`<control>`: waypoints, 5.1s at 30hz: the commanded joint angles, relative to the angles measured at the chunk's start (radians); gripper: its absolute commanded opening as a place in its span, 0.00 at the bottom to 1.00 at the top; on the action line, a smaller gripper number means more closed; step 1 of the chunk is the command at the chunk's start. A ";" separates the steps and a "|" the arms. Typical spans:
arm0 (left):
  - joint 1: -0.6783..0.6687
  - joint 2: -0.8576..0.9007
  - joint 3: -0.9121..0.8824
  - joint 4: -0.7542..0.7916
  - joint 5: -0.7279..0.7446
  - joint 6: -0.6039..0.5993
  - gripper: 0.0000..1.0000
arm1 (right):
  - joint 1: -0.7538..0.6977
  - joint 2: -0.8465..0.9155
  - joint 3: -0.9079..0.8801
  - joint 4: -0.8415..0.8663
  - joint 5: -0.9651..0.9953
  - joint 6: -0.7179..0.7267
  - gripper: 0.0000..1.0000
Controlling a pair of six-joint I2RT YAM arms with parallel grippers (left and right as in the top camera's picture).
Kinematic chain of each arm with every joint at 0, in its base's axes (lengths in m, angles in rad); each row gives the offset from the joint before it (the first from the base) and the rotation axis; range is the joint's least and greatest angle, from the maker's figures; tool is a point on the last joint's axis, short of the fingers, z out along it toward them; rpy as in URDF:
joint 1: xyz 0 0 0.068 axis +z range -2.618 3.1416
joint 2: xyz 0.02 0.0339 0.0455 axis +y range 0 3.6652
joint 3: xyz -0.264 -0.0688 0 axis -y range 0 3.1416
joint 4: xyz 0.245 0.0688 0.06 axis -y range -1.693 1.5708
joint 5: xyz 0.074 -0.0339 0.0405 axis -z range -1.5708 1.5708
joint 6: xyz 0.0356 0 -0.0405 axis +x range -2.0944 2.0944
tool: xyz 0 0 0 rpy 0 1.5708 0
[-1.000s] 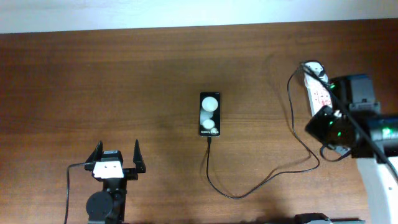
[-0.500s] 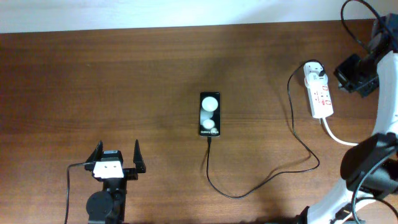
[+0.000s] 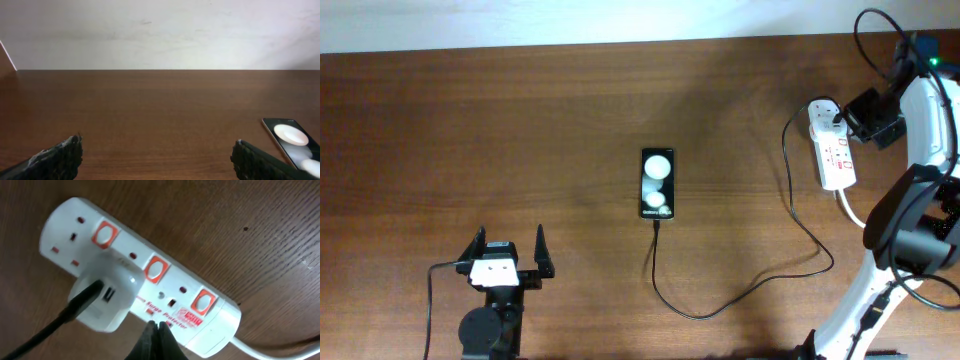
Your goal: Plug charger to phone and switch on socket
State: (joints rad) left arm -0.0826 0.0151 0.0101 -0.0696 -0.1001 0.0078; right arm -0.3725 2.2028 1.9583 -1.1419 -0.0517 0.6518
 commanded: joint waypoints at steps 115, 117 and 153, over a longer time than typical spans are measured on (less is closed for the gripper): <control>0.002 -0.003 -0.001 -0.006 0.010 0.016 0.99 | 0.483 -1.794 -1.176 0.206 0.044 -0.212 0.99; 0.002 -0.003 -0.001 -0.006 0.010 0.016 0.99 | 0.483 -1.888 -1.289 0.347 0.044 -0.212 0.99; 0.002 -0.003 -0.001 -0.006 0.010 0.016 0.99 | 0.360 -2.200 -1.953 1.065 0.030 -0.566 0.99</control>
State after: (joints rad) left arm -0.0826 0.0166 0.0109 -0.0708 -0.0998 0.0082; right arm -0.0078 0.0139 0.0147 -0.0776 -0.0238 0.0967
